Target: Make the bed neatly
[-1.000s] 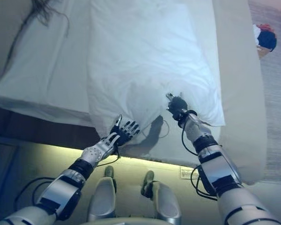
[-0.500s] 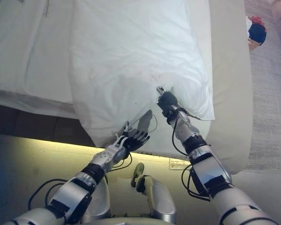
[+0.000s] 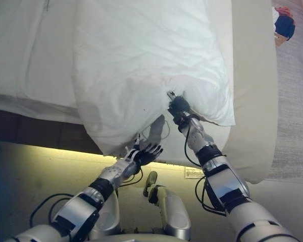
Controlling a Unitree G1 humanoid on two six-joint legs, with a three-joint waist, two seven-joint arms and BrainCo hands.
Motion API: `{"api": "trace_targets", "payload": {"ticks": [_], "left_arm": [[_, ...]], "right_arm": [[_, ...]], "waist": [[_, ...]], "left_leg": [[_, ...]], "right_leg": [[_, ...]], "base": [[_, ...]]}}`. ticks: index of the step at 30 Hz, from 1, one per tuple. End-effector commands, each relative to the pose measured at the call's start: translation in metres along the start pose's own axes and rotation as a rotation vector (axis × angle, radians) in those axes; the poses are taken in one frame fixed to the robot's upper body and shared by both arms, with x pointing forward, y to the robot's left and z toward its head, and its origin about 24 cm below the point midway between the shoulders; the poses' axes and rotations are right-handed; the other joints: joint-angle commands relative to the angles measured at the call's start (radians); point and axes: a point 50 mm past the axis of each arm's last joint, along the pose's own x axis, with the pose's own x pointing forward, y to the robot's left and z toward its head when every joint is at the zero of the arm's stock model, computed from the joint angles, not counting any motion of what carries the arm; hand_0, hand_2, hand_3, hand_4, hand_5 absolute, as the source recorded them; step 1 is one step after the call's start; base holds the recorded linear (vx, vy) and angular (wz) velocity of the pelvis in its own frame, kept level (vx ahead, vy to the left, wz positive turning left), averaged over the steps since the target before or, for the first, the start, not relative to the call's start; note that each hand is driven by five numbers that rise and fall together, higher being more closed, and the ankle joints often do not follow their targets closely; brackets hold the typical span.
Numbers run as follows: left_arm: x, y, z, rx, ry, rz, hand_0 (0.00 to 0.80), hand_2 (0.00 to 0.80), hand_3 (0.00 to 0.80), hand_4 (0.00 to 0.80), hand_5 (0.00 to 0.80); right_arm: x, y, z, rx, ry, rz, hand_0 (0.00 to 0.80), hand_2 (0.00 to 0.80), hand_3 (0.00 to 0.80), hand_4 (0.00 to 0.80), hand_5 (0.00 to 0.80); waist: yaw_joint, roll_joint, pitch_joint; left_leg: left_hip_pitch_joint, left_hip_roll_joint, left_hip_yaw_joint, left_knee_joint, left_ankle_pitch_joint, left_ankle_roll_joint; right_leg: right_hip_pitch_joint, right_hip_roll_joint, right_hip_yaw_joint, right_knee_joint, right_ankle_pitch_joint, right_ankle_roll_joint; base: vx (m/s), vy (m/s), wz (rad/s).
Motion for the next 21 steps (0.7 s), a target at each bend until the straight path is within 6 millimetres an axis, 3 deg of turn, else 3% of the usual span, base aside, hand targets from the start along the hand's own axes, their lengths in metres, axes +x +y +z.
{"api": "trace_targets", "payload": {"ticks": [1,10,21], "left_arm": [[0.015,-0.054,-0.05,-0.056,0.104,-0.314,0.0,0.0,0.0,0.0,0.0],[0.017,-0.094,-0.046,-0.083,0.066,-0.522,0.0,0.0,0.0,0.0,0.0],[0.016,-0.119,-0.057,-0.08,0.121,-0.636,0.0,0.0,0.0,0.0,0.0]], "right_arm": [[0.011,0.052,0.05,-0.052,-0.165,0.218,0.8,0.8,0.8,0.8,0.8],[0.012,0.051,0.037,-0.026,-0.121,0.214,0.8,0.8,0.8,0.8,0.8],[0.012,0.05,0.028,-0.018,-0.095,0.207,0.8,0.8,0.8,0.8,0.8]], "waist": [[-0.002,0.009,-0.006],[-0.019,0.007,-0.015],[-0.037,0.007,-0.021]], "left_leg": [[0.0,-0.019,-0.017,-0.029,0.031,0.038],[0.004,-0.014,-0.018,-0.009,0.02,0.037],[0.014,-0.01,-0.01,-0.002,0.011,0.037]], "right_leg": [[0.045,-0.062,0.016,-0.069,0.087,0.086],[0.041,-0.06,0.02,-0.035,0.065,0.077],[0.039,-0.058,0.03,-0.015,0.055,0.078]], "base": [[0.0,0.0,0.0],[0.022,-0.005,-0.02],[0.002,0.001,0.0]]}}
